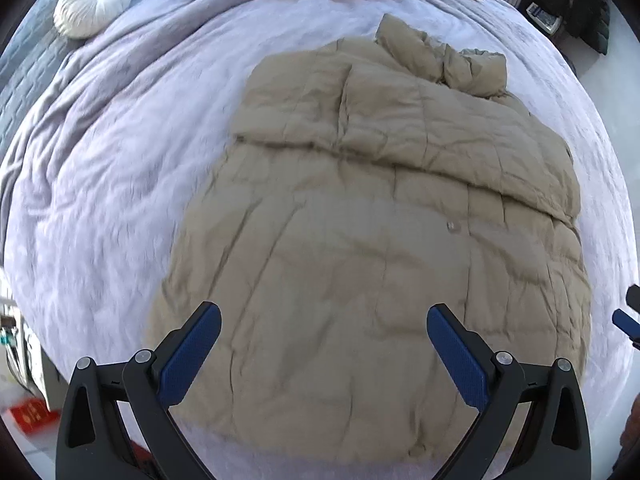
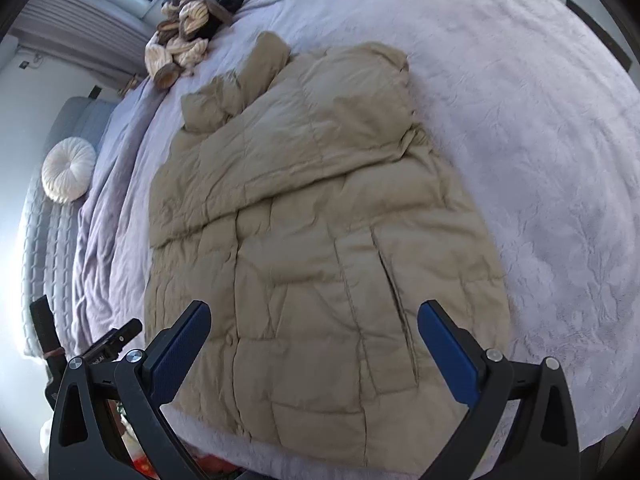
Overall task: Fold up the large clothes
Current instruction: 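Open both tools and lift them away from the folded jacket, then move both tools over the side edge of the beige jacket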
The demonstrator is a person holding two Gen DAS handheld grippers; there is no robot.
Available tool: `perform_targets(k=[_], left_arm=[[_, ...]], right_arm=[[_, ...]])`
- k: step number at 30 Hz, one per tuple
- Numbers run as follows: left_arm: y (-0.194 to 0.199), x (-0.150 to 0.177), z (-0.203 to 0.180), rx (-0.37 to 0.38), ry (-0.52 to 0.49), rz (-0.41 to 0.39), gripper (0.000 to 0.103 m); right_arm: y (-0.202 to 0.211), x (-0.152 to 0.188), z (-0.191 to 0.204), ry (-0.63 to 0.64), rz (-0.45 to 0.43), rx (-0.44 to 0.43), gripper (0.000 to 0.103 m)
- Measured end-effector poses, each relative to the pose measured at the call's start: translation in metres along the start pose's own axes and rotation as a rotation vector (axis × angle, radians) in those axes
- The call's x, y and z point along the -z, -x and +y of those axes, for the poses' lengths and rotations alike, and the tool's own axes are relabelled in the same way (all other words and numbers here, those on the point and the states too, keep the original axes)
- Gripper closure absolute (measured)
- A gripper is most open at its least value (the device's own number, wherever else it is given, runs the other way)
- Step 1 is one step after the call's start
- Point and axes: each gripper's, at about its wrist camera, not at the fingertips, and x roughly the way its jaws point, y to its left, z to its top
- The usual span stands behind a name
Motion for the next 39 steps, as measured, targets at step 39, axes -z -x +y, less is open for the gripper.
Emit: perform_targets(k=[39], left_arm=[[-0.069,0.126,0.16,0.343,0.206,0.257,0.0]], right_arm=[[-0.014,0.182,-0.049,-0.604,0.031,-0.076,0.0]])
